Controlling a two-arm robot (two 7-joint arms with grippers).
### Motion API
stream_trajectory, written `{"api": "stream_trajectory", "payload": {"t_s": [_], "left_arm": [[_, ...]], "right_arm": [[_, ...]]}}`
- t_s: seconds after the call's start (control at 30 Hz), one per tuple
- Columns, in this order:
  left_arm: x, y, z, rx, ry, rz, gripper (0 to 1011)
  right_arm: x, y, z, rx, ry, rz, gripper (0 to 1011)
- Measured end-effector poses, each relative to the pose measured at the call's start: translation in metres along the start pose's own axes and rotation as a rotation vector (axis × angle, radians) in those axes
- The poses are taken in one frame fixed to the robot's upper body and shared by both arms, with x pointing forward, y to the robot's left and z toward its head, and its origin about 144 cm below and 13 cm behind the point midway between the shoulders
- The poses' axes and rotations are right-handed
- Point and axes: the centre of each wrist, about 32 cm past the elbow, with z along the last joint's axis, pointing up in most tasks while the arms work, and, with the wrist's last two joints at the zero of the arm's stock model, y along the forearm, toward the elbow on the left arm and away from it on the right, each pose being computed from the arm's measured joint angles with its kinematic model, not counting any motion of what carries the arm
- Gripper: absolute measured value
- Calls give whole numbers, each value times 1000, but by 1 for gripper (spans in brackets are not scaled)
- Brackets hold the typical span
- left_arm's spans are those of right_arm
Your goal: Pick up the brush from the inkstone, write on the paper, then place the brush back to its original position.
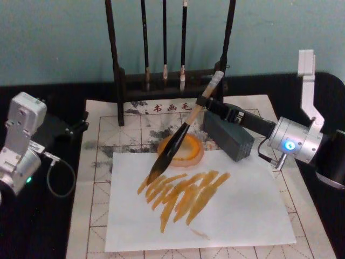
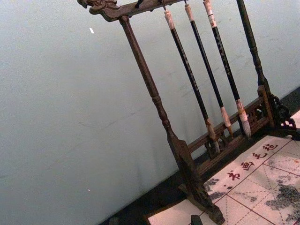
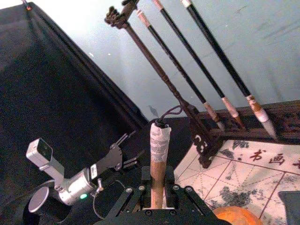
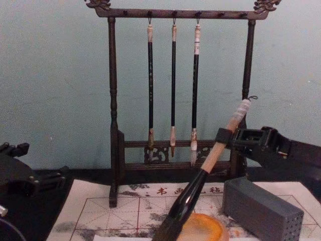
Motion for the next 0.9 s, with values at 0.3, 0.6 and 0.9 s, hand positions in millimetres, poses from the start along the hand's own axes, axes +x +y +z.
{"api": "stream_trajectory", "payload": {"t_s": [0.3,0.6,0.9], "left_arm": [[0,0,0,0,0,0,1001],[0,0,0,0,0,0,1001],[0,0,0,0,0,0,1001]], "right_arm": [[-4,6,-6,-35,-21,33,182],[-9,13,-14,-82,-54,75,181],[-11,16,-19,-115,-76,98,181]]}}
